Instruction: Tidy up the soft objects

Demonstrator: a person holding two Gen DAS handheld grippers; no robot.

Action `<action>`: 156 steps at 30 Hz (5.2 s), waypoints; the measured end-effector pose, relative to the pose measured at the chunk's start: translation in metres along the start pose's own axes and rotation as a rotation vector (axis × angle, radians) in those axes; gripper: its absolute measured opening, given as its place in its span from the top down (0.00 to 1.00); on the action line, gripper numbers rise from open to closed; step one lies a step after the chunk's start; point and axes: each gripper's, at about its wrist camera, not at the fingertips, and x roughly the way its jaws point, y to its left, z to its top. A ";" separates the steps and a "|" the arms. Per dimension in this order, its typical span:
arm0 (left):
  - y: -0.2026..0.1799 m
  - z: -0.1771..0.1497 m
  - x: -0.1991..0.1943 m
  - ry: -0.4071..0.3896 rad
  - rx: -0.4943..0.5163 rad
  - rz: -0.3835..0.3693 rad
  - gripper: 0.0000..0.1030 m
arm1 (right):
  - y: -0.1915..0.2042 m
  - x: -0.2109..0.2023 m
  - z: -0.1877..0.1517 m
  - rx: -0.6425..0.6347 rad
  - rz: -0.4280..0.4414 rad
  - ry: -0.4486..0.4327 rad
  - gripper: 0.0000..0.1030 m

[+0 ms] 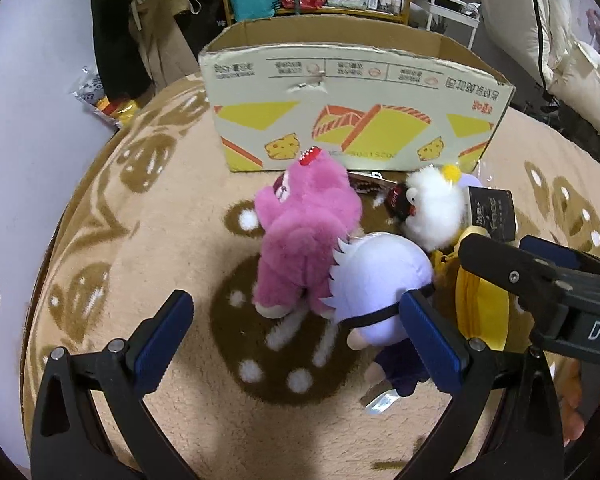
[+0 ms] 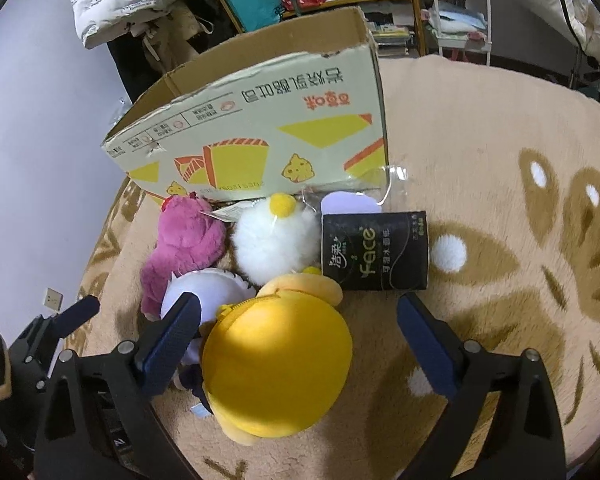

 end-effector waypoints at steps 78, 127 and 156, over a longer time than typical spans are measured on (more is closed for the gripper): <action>-0.049 -0.016 0.011 0.091 0.112 -0.104 0.64 | 0.001 -0.003 0.003 -0.039 -0.058 -0.014 0.26; 0.005 0.080 -0.115 -0.604 0.090 0.189 0.64 | 0.050 -0.105 0.091 -0.261 0.003 -0.459 0.27; 0.000 0.133 -0.011 -0.504 0.129 0.125 0.63 | 0.018 -0.039 0.129 -0.260 -0.007 -0.550 0.26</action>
